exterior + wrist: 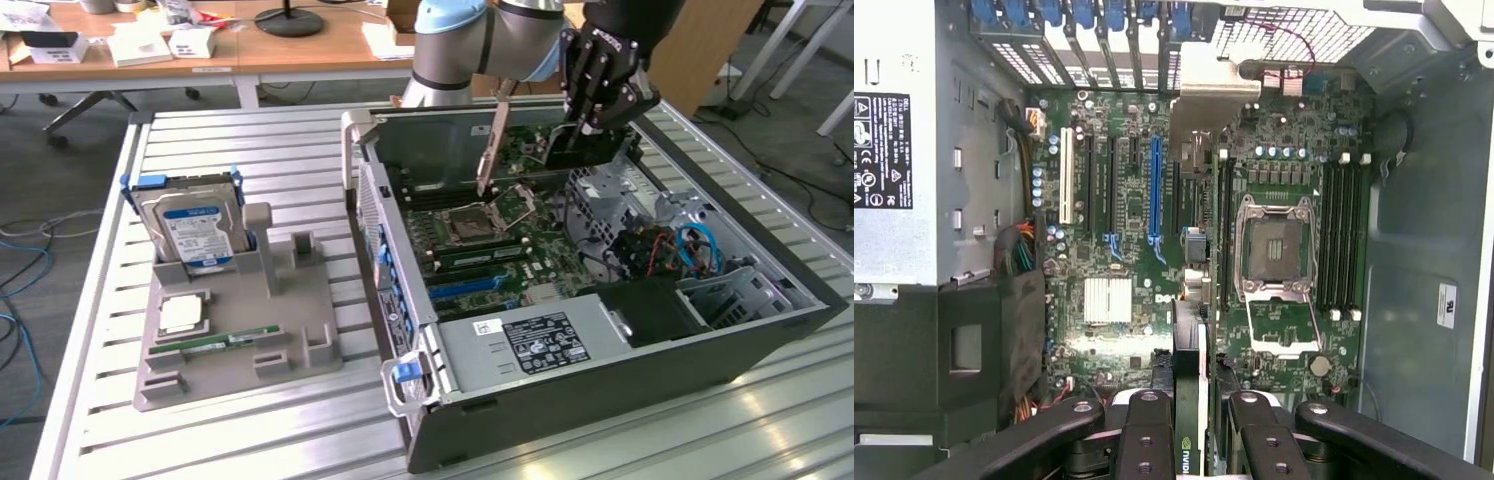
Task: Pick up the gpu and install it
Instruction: 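Insert the gpu into the slot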
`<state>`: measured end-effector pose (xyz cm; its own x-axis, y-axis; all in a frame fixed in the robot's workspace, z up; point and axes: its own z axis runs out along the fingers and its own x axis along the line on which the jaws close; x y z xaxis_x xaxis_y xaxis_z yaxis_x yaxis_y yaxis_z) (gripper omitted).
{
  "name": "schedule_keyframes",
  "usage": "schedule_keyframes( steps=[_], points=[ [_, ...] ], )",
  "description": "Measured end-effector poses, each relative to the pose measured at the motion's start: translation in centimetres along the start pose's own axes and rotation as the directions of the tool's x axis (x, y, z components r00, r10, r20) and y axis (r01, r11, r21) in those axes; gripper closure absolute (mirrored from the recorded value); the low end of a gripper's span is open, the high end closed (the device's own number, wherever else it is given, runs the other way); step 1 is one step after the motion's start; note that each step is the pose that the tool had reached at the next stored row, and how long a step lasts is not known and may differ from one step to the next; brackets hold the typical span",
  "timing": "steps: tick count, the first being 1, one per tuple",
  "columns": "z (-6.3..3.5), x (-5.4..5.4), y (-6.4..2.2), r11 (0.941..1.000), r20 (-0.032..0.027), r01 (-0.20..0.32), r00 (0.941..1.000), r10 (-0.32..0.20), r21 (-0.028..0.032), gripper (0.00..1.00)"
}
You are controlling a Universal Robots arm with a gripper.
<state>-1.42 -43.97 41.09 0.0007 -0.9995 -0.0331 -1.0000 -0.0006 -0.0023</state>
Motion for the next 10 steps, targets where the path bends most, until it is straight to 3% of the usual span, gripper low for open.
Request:
schedule_keyframes(
  steps=[10],
  points=[
    [0.13,0.0,1.15,1.0000,0.0001,0.000,1.0000,0.000,0.0003,0.74]
  ],
)
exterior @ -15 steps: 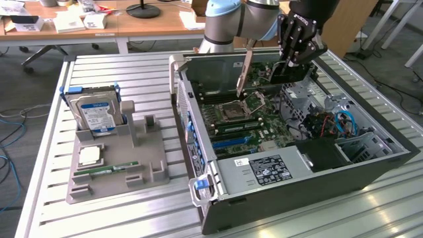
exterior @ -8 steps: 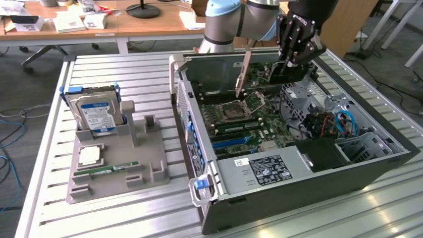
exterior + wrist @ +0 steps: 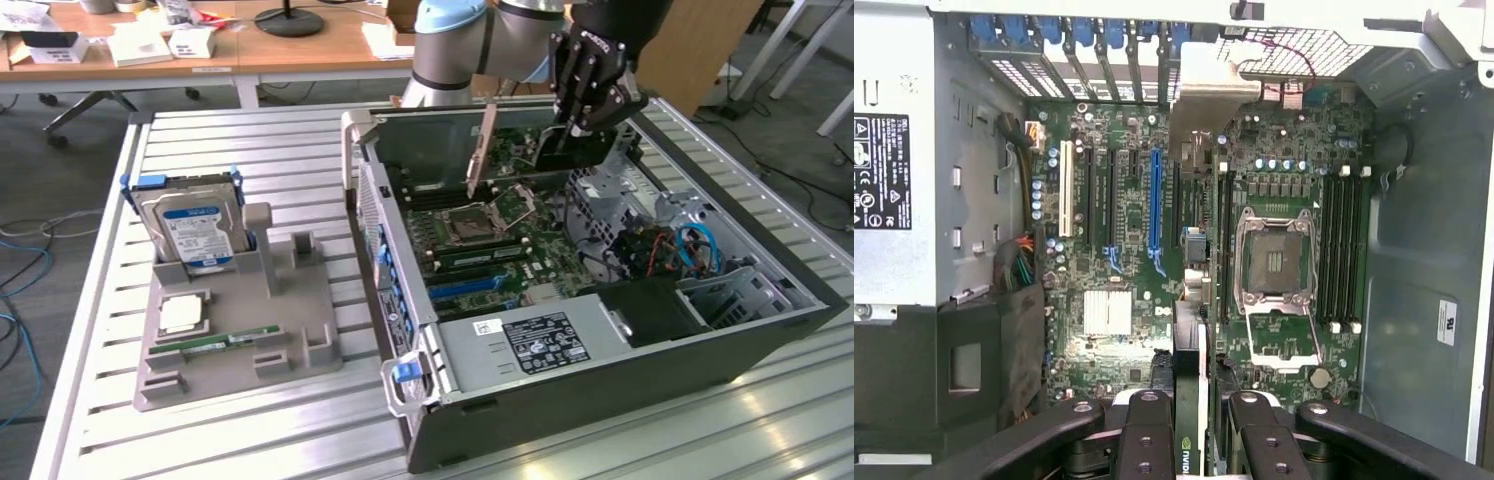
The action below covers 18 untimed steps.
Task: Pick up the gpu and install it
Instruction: 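Insert the gpu into the slot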
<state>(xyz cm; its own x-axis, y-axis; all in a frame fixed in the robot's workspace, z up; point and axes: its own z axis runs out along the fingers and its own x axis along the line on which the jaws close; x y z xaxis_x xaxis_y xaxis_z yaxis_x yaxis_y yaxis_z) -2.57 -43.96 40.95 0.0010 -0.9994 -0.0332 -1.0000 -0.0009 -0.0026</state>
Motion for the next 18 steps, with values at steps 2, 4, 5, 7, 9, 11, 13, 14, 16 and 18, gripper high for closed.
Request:
schedule_keyframes(
  steps=[2,4,5,7,9,11,13,14,16,18],
  points=[
    [0.00,0.00,0.00,1.0000,0.0000,0.000,1.0000,0.000,0.0000,0.74],
    [0.16,0.00,0.03,1.0000,0.0002,0.000,1.0000,0.000,0.0002,0.74],
    [0.30,0.01,0.05,1.0000,0.0001,0.000,1.0000,0.000,0.0001,0.74],
    [0.53,0.01,0.08,1.0000,-0.0001,0.000,1.0000,0.000,0.0001,0.74],
    [0.62,0.01,0.15,1.0000,-0.0004,0.000,1.0000,0.000,0.0000,0.74],
    [0.68,0.02,0.20,1.0000,-0.0003,0.000,1.0000,0.000,0.0000,0.74],
    [0.73,0.02,0.26,1.0000,-0.0003,0.000,1.0000,0.000,0.0000,0.74],
    [0.75,0.02,0.29,1.0000,-0.0003,0.000,1.0000,0.000,0.0000,0.74],
    [0.78,0.02,0.35,1.0000,-0.0003,0.000,1.0000,0.000,0.0000,0.74],
    [0.81,0.02,0.38,1.0000,-0.0003,0.000,1.0000,0.000,0.0000,0.74]
  ],
)
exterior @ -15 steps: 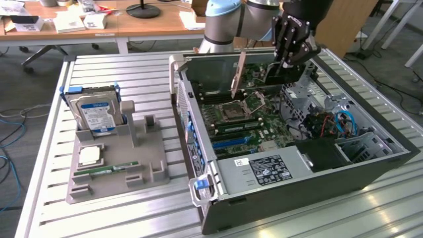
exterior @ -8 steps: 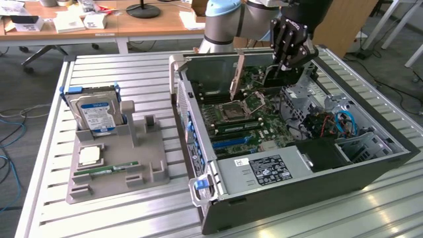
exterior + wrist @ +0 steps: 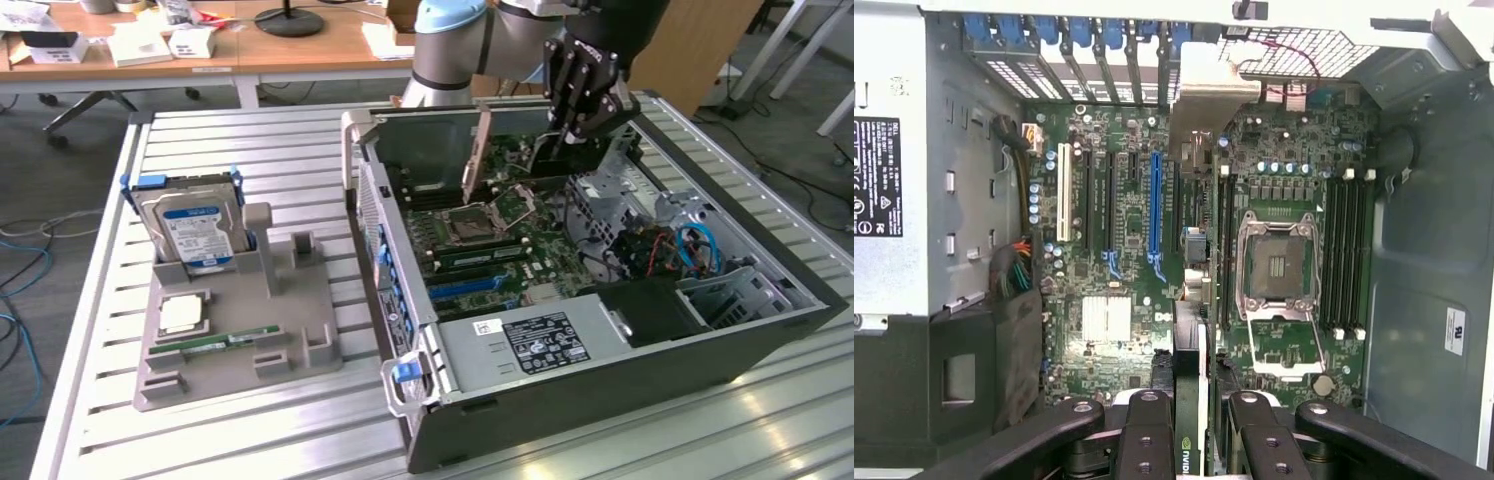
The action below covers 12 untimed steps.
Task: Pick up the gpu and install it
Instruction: 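Insert the gpu into the slot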
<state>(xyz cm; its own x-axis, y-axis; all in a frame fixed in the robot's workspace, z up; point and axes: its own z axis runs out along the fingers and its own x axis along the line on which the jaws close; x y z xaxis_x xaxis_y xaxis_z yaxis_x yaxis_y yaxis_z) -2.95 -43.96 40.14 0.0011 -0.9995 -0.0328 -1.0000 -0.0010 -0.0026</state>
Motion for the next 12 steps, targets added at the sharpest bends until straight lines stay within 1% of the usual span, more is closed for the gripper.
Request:
schedule_keyframes(
  steps=[7,12],
  points=[
    [0.45,0.01,0.15,1.0000,0.0001,0.000,1.0000,0.000,0.0002,0.74],
    [0.51,0.02,0.23,1.0000,0.0001,0.000,1.0000,0.000,0.0011,0.74]
  ],
)
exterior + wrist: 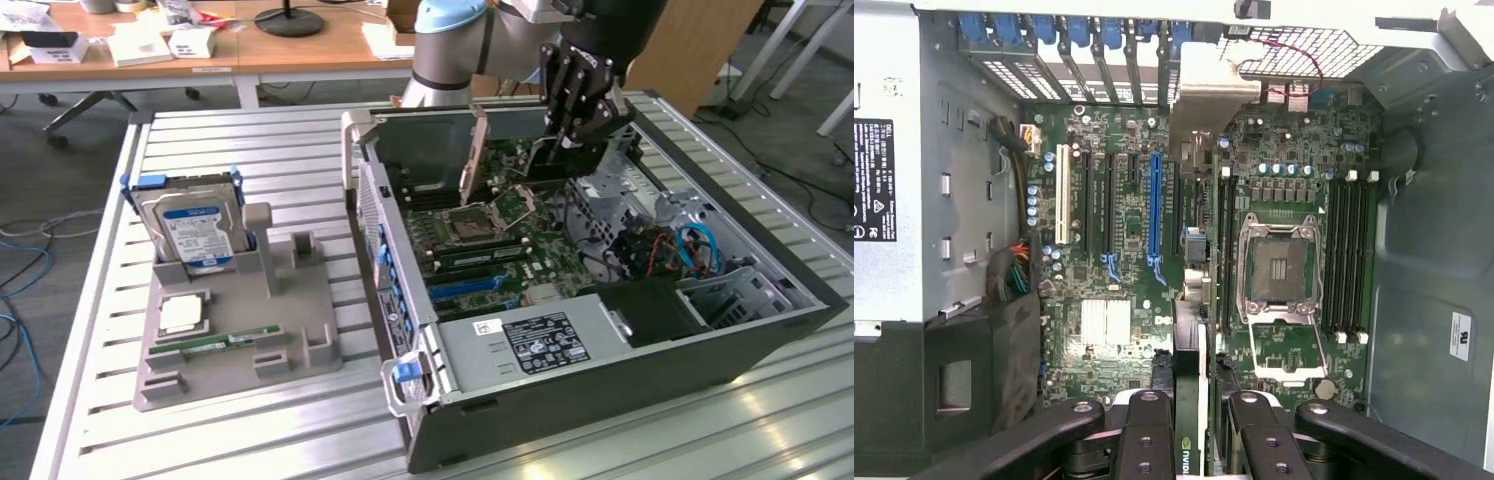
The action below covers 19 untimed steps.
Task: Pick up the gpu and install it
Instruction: 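Insert the gpu into the slot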
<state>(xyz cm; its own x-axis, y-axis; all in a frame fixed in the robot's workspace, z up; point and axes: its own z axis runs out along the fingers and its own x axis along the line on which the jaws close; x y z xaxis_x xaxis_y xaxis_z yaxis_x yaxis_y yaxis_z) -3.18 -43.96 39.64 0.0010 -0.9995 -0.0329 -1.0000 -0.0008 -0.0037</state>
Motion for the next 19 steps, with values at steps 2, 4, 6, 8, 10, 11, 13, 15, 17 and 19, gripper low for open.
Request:
schedule_keyframes(
  steps=[2,4,6,8,10,11,13,15,17,19],
  points=[
    [0.00,0.00,0.00,1.0000,0.0000,0.000,1.0000,0.000,0.0000,0.74],
    [0.01,0.00,0.06,1.0000,0.0000,0.000,1.0000,0.000,0.0001,0.74],
    [0.02,0.00,0.17,1.0000,0.0000,0.000,1.0000,0.000,0.0000,0.74],
    [0.03,0.00,0.22,1.0000,0.0000,0.000,1.0000,0.000,0.0001,0.74],
    [0.02,0.00,0.22,1.0000,0.0000,0.000,1.0000,0.000,0.0000,0.74],
    [0.03,0.00,0.22,1.0000,0.0000,0.000,1.0000,0.000,0.0000,0.74],
    [0.09,0.00,0.22,1.0000,0.0003,0.000,1.0000,0.000,0.0002,0.74],
    [0.17,0.00,0.22,1.0000,0.0001,0.000,1.0000,0.000,0.0000,0.74],
    [0.28,0.01,0.22,1.0000,0.0001,0.000,1.0000,0.000,0.0000,0.74],
    [0.46,0.02,0.22,1.0000,0.0001,0.000,1.0000,0.000,0.0000,0.74]
  ],
)
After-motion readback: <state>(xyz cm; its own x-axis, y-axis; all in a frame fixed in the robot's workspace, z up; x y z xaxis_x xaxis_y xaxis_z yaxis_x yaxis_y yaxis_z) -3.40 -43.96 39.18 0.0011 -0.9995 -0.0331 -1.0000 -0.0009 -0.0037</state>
